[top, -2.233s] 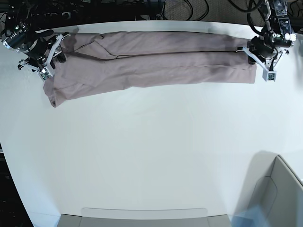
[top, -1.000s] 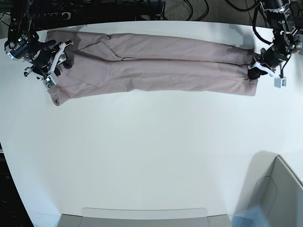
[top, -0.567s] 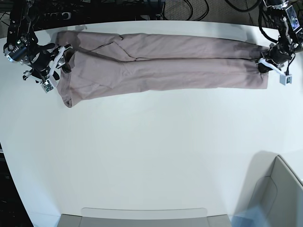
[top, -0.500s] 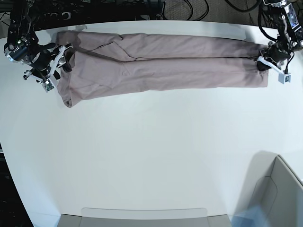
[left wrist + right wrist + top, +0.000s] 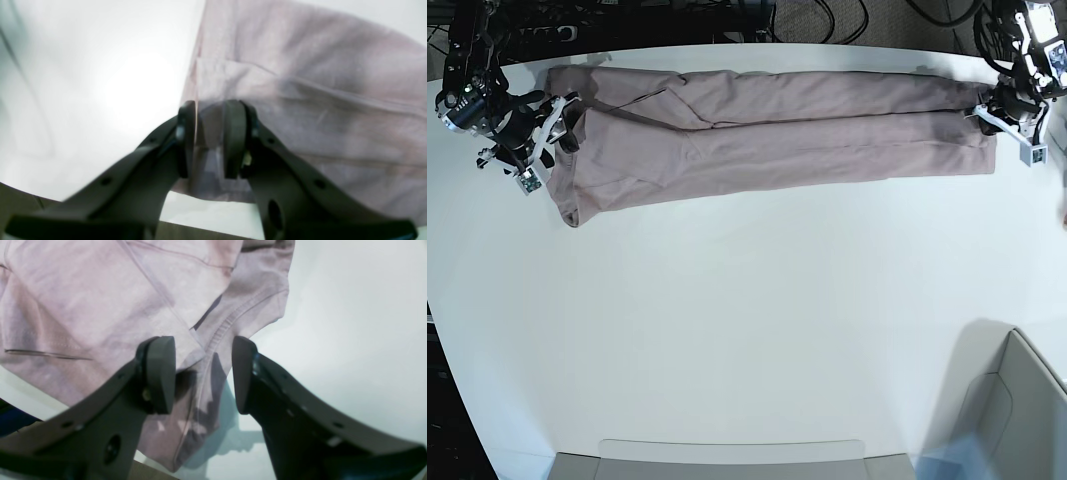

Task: Fold the T-shirt properly
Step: 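Adjust the folded strip edges with both grippers, releasing and regrasping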

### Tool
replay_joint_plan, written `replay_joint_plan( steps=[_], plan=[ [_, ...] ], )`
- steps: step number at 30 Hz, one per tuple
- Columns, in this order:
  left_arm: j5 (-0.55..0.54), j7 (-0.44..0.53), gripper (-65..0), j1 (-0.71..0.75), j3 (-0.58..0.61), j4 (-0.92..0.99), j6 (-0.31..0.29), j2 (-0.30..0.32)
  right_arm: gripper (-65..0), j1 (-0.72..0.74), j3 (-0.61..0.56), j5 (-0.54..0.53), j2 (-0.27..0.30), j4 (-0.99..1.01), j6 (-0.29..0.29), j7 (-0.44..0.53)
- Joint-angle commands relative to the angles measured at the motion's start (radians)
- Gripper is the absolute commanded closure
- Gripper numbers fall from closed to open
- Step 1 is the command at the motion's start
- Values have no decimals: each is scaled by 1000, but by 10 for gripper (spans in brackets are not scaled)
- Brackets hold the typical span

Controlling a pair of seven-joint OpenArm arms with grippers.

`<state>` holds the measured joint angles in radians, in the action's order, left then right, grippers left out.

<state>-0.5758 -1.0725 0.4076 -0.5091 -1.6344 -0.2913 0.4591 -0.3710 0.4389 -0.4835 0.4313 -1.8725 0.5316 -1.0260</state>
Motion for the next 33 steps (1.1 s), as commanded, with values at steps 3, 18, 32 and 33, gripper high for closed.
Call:
replay_joint_plan(
  steps=[3,18,32,33],
  plan=[
    [0,19,-191,-3,57,23,7,51,-274,7,5,-11,16,-16,0,13],
    [-8,59,-205,-82,366,267,0,126,-274,4,5,-11,22,-14,0,17],
    [-13,28,0,-149,356,279,-262,88,-274,4,15,-11,24,-14,0,19],
    [-28,10,0,-141,310,254,-263,76,-274,4,15,-11,24,-14,0,19]
  ],
)
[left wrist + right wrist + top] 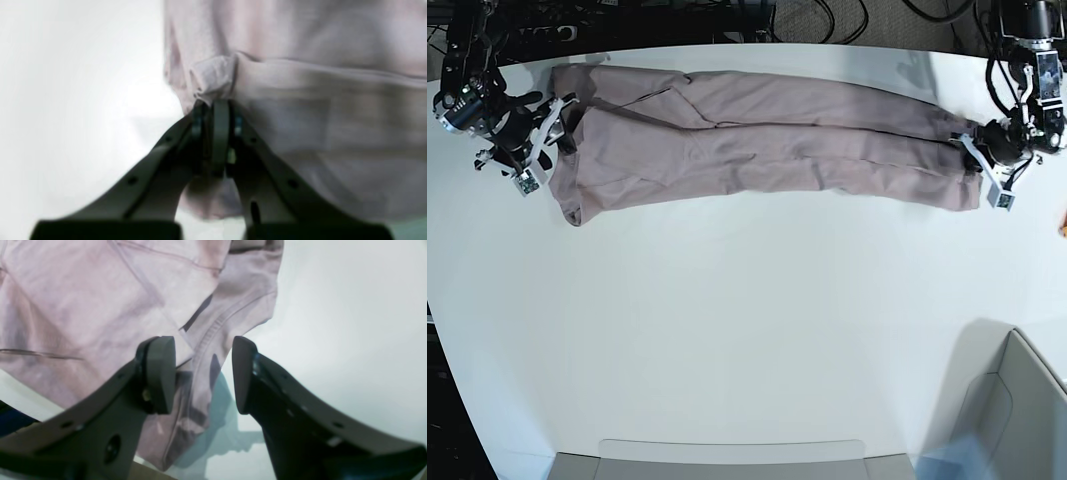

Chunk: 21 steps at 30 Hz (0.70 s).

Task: Fold the T-shirt properly
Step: 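Adjust the folded strip edges with both grippers, releasing and regrasping, then grasp the strip end with the left gripper and fold it toward the middle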

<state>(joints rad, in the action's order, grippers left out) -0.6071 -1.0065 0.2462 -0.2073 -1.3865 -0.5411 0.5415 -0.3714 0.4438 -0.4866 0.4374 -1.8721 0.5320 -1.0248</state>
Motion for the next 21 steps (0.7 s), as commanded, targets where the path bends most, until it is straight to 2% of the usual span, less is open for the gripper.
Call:
replay_joint_plan(
  steps=[1,6,8,12,16,21],
  plan=[
    [-27,-74,0,26,-51,-27,-14,-16,-274,4,10,-8,18,-14,0,18],
    [-250,-162,0,29,-255,-118,-37,-19,-274,2,11,-8,18,-16,0,18],
    [-308,-194,0,29,-326,-144,-40,-18,-274,2,11,-8,18,-17,0,18],
    [-317,-249,0,29,-416,-225,-44,-18,-274,2,11,-8,18,-19,0,18],
    [-320,-308,0,29,-439,-354,-46,-28,-274,2,11,-8,18,-19,0,18],
    [-391,-349,0,38,-433,-471,-41,-105,-274,5,11,-8,15,-21,0,18]
  ],
)
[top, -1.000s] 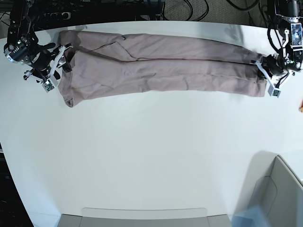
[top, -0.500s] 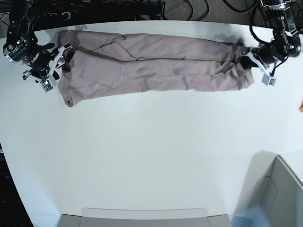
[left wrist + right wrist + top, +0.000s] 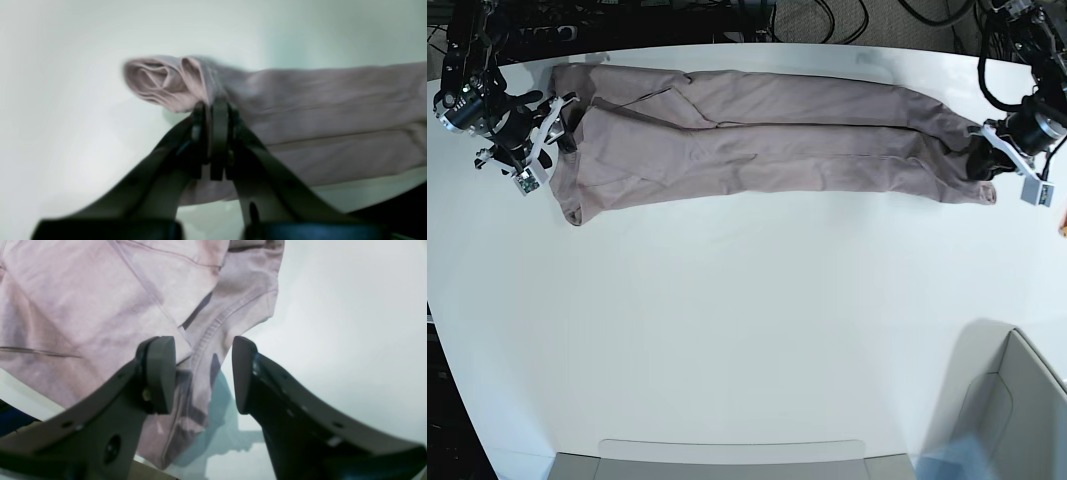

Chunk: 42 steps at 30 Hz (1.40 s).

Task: Fold the T-shirt properly
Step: 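Grasp the strip end with the left gripper and fold it toward the middle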

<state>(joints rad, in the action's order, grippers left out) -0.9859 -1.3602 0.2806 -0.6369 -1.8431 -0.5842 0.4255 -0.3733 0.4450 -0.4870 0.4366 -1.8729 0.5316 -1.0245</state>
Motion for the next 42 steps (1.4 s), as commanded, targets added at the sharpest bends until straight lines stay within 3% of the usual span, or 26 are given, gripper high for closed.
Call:
replay_joint_plan(
  steps=[1,4,11,15,18,26,31,33,35,39,42],
  plan=[
    [-31,3,0,19,-4,-22,2,-6,-274,7,10,-8,15,-20,0,17],
    [-81,5,0,50,30,-65,3,-66,-274,9,10,-8,14,-20,0,17],
    [-83,14,0,49,249,-145,7,-207,-274,9,10,-8,11,-18,0,17],
    [-83,37,0,38,325,-146,96,-287,-274,6,10,-8,11,-20,0,17],
    [-74,64,0,1,418,-142,143,-291,-274,4,10,-8,11,-20,0,17],
    [167,113,0,-2,638,-142,148,-307,-274,-8,10,-8,11,-20,0,17],
    [239,166,0,-1,673,-143,148,-316,-274,-10,10,-8,11,-20,0,17],
    [241,176,-110,3,691,-148,148,-316,-274,-8,10,-8,11,-20,0,17],
    [241,176,-171,3,693,-149,152,-316,-275,-6,10,-8,11,-20,0,17],
    [239,176,-154,-2,740,-148,269,-316,-275,-5,10,-8,11,-20,0,17],
    [239,176,-126,-4,768,-148,307,-316,-275,-3,10,-9,9,-20,0,19]
  ],
)
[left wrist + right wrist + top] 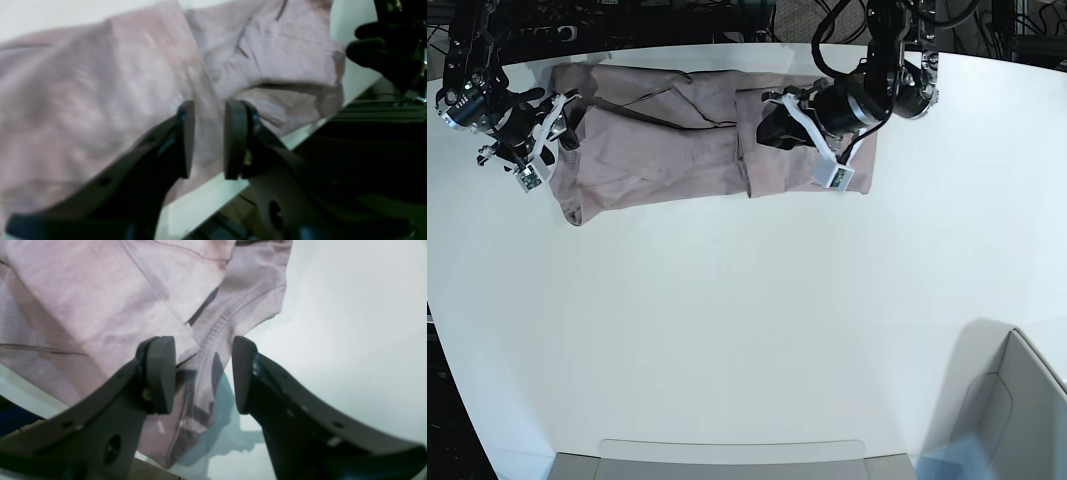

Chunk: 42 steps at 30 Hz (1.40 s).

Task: Fold the T-shirt properly
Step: 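Grasp the strip end with the left gripper and fold it toward the middle, then fold the other strip end with the right gripper onto the bundle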

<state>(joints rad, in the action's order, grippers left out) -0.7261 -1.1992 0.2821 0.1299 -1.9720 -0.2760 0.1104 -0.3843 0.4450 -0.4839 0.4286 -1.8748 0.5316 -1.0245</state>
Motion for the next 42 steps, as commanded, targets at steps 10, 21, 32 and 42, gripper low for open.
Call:
replay_joint_plan(
  steps=[10,21,32,42],
  plan=[
    [-20,17,0,15,-51,-19,-2,1,-274,35,312,-497,60,257,2,-46],
    [-20,17,0,16,-48,-19,-2,1,-274,87,162,-585,75,591,150,-52],
    [-20,17,0,18,-48,-19,-2,5,-274,144,21,-588,19,611,150,-52],
    [-20,14,0,18,-48,-19,-2,5,-269,181,-68,-557,-24,522,147,-47]
  ],
)
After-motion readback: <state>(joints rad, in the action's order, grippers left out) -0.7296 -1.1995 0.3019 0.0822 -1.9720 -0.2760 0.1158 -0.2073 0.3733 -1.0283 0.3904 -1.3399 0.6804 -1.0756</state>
